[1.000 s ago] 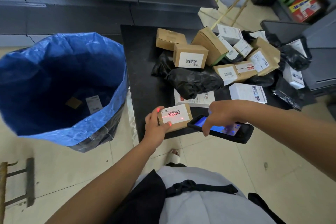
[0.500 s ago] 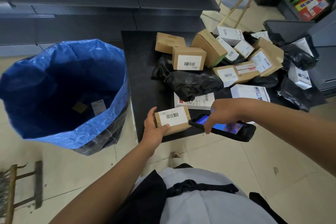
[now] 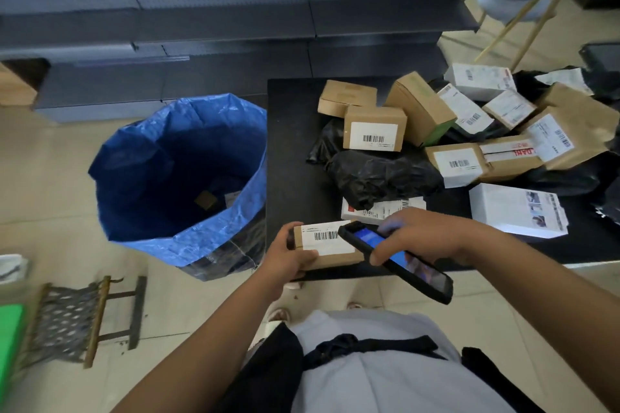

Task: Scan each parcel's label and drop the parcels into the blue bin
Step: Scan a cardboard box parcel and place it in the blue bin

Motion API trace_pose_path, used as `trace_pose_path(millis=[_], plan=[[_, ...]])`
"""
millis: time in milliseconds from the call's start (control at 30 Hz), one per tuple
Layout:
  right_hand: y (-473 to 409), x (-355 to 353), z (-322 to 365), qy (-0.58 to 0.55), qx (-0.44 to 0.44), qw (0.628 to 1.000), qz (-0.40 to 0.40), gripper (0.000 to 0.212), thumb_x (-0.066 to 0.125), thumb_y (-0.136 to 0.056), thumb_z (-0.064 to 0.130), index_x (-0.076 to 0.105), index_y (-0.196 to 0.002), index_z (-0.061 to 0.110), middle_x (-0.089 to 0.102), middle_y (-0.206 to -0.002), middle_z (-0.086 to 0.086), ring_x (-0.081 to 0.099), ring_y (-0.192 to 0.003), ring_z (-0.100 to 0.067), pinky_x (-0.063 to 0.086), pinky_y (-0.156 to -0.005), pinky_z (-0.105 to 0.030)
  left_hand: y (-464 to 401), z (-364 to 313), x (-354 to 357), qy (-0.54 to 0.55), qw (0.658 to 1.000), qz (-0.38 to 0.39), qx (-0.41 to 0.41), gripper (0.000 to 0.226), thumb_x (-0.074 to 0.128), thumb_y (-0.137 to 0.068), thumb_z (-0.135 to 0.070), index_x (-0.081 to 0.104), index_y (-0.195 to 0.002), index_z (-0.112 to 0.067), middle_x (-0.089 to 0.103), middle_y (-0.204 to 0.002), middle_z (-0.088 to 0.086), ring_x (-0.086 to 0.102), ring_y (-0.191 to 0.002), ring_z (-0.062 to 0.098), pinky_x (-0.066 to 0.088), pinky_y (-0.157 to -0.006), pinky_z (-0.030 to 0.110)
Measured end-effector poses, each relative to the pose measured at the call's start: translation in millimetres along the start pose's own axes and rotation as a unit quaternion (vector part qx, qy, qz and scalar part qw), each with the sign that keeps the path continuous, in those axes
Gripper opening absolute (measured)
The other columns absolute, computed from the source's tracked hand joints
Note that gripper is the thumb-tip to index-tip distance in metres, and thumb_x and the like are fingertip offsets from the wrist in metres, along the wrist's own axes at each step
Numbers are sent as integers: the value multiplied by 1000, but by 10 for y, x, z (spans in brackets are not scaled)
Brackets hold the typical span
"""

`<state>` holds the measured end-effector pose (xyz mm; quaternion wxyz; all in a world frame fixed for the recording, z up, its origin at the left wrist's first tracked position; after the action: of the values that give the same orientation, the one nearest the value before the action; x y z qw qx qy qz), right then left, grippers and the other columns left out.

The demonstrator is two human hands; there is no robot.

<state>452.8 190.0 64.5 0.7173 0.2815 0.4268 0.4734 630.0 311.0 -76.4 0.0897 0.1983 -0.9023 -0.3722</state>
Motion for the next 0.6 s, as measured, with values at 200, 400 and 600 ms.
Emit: trace_pose_path(millis=[200, 400, 600], plan=[[-37, -27, -208, -98, -65, 993, 10, 42, 86, -79, 28, 70, -112, 9, 64, -69, -13, 60, -49, -19, 48, -51, -28, 147, 102, -70, 90, 994, -49, -40, 37, 70, -90, -4, 63, -120, -24, 66, -120, 6, 68, -103, 28, 61, -71, 44], [-167, -64, -353, -151, -98, 983, 37, 40, 85, -78, 25, 73, -113, 13, 68, -77, -21, 61, -55, -26, 48, -55, -35, 384, 228, -199, 134, 982, -133, -30, 25, 67, -95, -13, 66, -118, -23, 69, -121, 10, 65, -95, 23, 60, -71, 47], [-301, -46, -117, -185, -147, 971, 39, 32, 82, -84, 22, 61, -106, 31, 67, -95, 1, 65, -79, -18, 51, -66, -31, 744, 275, -408, 186, 961, -202, 11, 35, 67, -92, -3, 67, -122, -22, 69, -123, 9, 66, -106, 26, 57, -86, 57]])
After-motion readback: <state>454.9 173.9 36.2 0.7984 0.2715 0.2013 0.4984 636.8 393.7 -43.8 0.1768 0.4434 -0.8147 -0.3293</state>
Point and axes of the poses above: each hand's wrist, its own y-axis away from the middle knuckle, its own x-axis out of the palm, z = x × y, the point moved 8 cm from there along -y, towards the middle knuckle
